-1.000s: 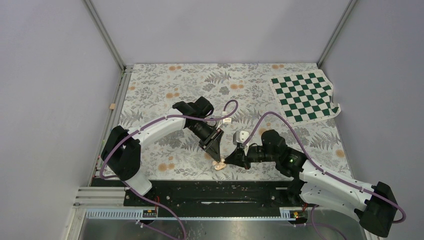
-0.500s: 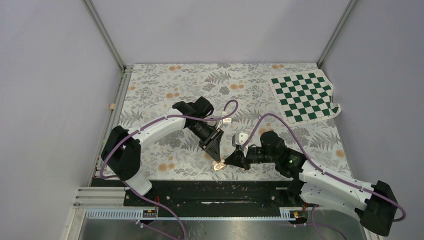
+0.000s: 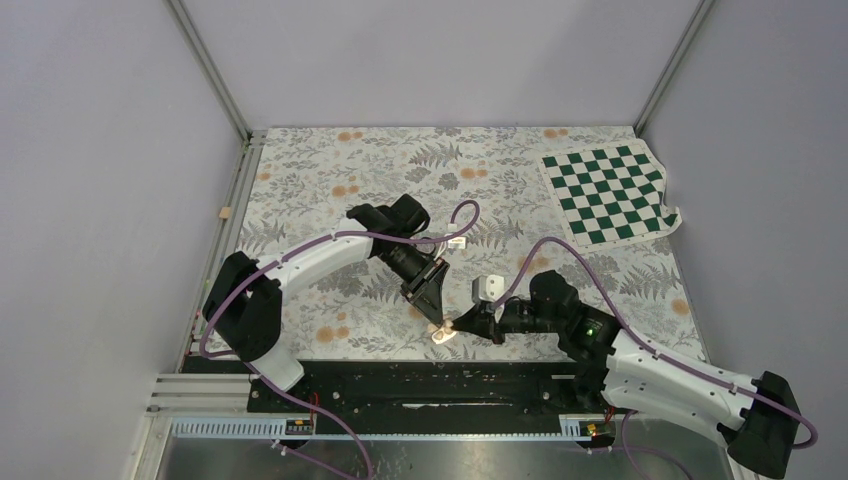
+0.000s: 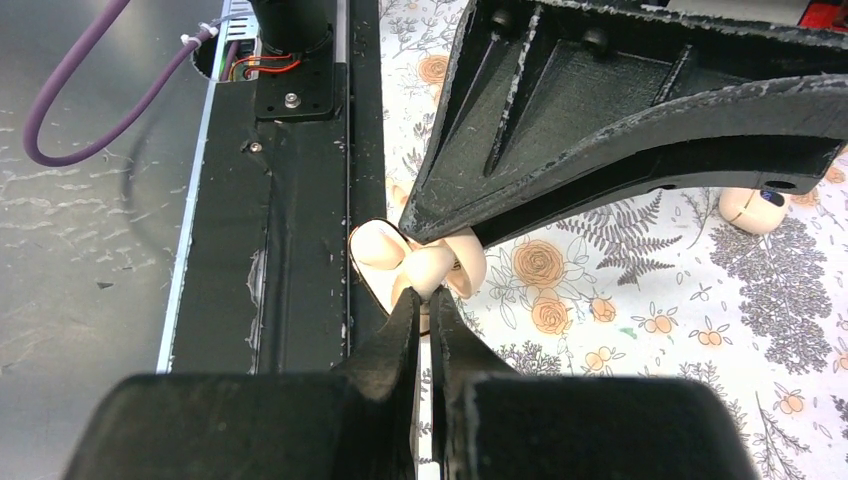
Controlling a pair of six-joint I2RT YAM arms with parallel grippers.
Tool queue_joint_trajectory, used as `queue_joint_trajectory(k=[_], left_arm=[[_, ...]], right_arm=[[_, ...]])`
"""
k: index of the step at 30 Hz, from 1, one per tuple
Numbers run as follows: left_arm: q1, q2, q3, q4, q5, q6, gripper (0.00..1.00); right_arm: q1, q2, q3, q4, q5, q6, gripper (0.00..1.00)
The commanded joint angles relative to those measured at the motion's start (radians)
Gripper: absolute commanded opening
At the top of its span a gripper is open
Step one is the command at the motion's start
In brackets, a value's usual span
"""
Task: Insert the wireless bluetooth earbuds into the charging case
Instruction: Place the earbud in the charging case.
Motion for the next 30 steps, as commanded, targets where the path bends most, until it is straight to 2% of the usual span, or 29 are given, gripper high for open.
queue_joint_trajectory(k=[1,19,24,27,30], left_arm=[[-0.015,-0.005,0.007,0.001,0.119,0.023,0.0],[-0.016,0.0,0.019,-0.023,0.146,0.045,0.0],[-0.015,-0.002,0.018,-0.023,0.144,0.043,0.0],[-0.015,0.002,0.019,-0.024,0.144,0.043,0.0],[-0.016,0.006,0.023,-0.023,0.145,0.042,0.0]], right_arm=[[0.009,-0.026,-0.013,0.042,0.08,-0.045,0.0],[0.037,-0.052,-0.014,-0.004,0.105,-0.067,0.0],[0.038,-0.052,-0.011,-0.007,0.109,-0.064,0.12],[0.038,-0.054,-0.012,-0.003,0.113,-0.06,0.15],[0.037,-0.056,-0.012,-0.003,0.116,-0.056,0.25]])
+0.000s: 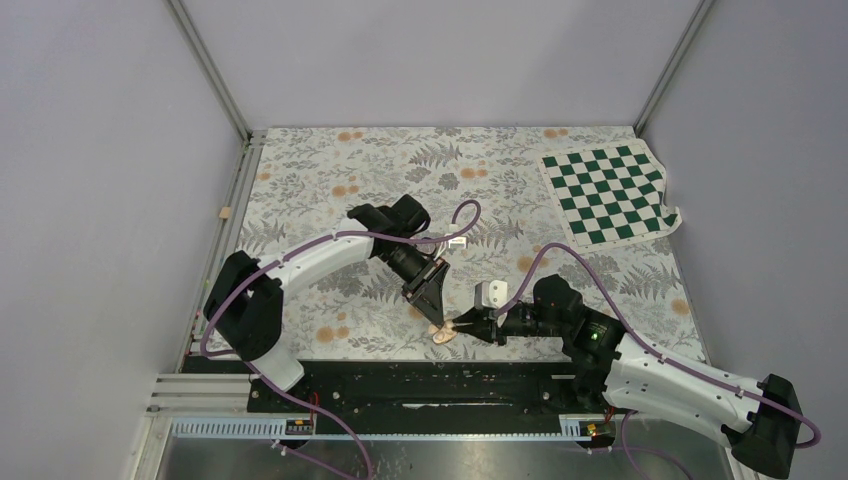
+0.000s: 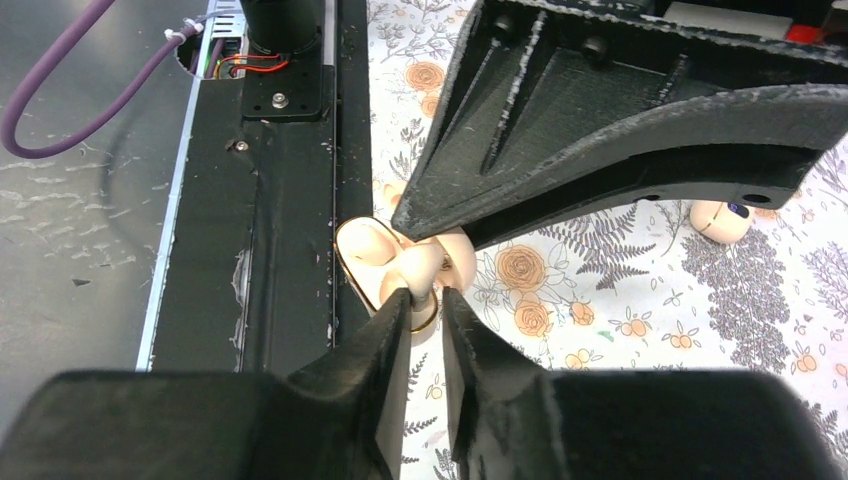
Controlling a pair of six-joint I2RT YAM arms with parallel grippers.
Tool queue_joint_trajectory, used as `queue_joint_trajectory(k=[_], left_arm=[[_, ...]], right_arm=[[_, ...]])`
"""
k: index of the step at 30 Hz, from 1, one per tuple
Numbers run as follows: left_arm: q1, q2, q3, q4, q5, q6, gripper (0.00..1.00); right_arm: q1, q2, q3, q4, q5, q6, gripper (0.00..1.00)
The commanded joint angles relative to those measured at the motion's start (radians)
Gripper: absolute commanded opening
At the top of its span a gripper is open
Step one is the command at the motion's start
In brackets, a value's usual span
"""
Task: Insert the wireless bluetooth earbuds into the charging case
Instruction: Place the earbud in the charging case.
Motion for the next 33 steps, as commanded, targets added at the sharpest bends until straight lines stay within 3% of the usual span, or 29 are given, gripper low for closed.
queue_joint_trajectory(k=[1,9,17,29,33], left_arm=[[-0.014,0.005,0.024,-0.024,0.097,0.021,0.0],[-0.013,0.009,0.024,-0.024,0.093,0.021,0.0],[-0.009,0.011,0.031,-0.024,0.087,0.018,0.0],[0.011,0.008,0.04,-0.027,0.079,0.016,0.0],[0.022,0.005,0.042,-0.019,0.074,0.006,0.0]], right_arm=[[0.002,-0.003,-0.002,0.012,0.068,-0.01,0.29],[0.002,-0.002,-0.003,0.022,0.066,-0.001,0.36],[0.002,-0.033,-0.006,0.018,0.085,0.004,0.56],[0.003,-0.096,0.011,-0.022,0.072,0.037,0.61],[0.002,-0.112,0.025,0.026,0.105,0.166,0.57]])
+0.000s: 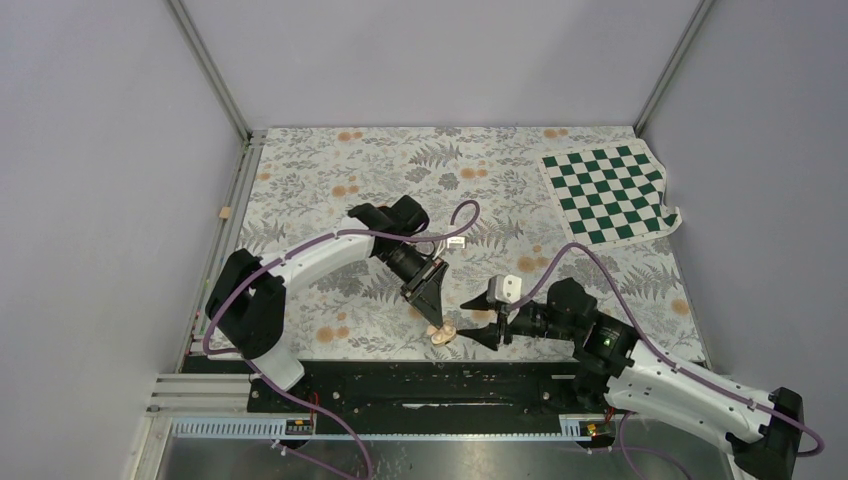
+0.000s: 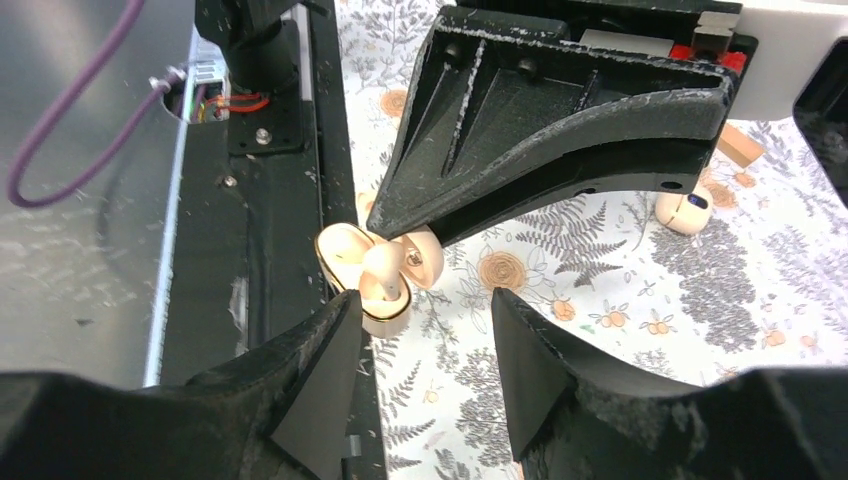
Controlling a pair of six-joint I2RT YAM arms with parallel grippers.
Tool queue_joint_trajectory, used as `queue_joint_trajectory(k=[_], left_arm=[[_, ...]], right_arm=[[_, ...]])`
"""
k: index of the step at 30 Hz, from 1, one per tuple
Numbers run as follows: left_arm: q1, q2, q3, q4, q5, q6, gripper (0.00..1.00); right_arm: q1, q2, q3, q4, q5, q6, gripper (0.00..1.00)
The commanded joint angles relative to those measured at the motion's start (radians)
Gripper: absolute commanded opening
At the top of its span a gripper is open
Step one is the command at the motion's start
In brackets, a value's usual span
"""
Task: Insert the wireless bluetooth earbuds into the charging case
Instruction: Place the earbud in the charging case.
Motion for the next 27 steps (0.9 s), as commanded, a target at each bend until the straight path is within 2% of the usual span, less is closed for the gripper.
queue_joint_trajectory(k=[1,2,4,6,7,10,15,27], left_arm=[[0.016,-0.012,0.041,0.012,0.04,0.003,0.0],[0.018,-0.016,0.041,0.016,0.036,-0.001,0.0],[0.02,-0.02,0.038,0.025,0.029,-0.009,0.0],[0.023,-0.024,0.036,0.03,0.029,-0.015,0.0],[0.024,-0.025,0.035,0.03,0.028,-0.015,0.0],[0.025,-0.029,0.035,0.03,0.022,-0.018,0.0],[0.032,-0.043,0.024,0.046,0.018,-0.03,0.0],[0.035,-0.041,0.026,0.051,0.017,-0.037,0.0]], right_arm=[[0.002,-0.018,0.035,0.073,0.052,0.176,0.53],[0.002,-0.008,0.046,0.085,0.062,0.223,0.46],[0.002,0.034,0.091,0.075,0.066,0.309,0.26],[0.002,0.094,0.149,0.04,0.06,0.371,0.13],[0.002,0.126,0.168,0.032,0.054,0.396,0.11],[0.008,0.191,0.191,0.046,0.057,0.444,0.06],[0.019,0.19,0.178,0.057,0.067,0.43,0.0],[0.045,0.146,0.091,0.061,0.101,0.442,0.0]])
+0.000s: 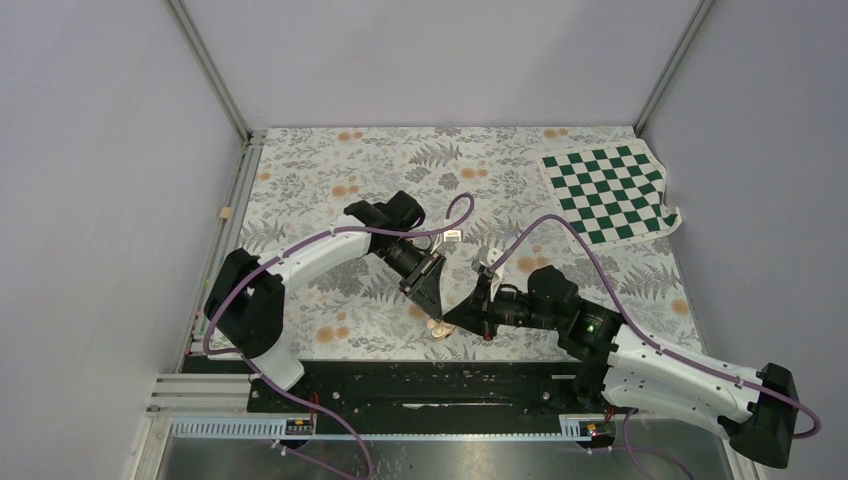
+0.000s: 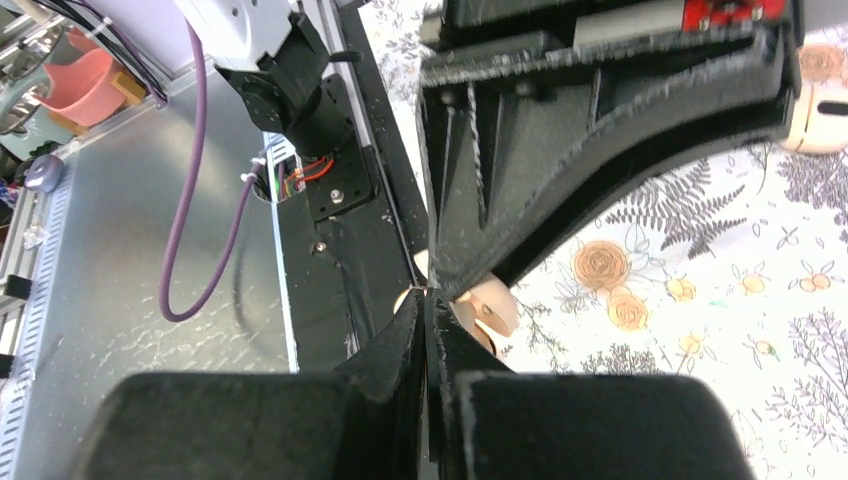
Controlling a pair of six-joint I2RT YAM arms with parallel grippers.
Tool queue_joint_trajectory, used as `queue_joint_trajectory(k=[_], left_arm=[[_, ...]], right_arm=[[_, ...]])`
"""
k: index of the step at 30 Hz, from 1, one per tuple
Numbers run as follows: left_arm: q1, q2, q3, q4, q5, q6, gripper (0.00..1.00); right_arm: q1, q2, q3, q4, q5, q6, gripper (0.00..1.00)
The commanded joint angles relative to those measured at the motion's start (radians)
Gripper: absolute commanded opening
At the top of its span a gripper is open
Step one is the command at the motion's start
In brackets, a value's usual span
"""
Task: Insert the wireless bluetooth earbuds into the charging case
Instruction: Place the earbud in the charging case.
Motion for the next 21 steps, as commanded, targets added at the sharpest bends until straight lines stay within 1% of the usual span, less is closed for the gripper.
queue_joint_trajectory(k=[1,15,21], left_arm=[[0.005,-0.036,0.026,0.022,0.024,0.0,0.0],[0.005,-0.037,0.029,0.024,0.02,-0.003,0.0],[0.005,-0.036,0.029,0.023,0.021,-0.002,0.0]], right_arm=[[0.014,-0.034,-0.038,0.029,0.054,0.013,0.0],[0.015,-0.004,-0.011,0.03,0.035,-0.011,0.0],[0.017,-0.032,-0.025,0.002,0.056,-0.014,0.0]])
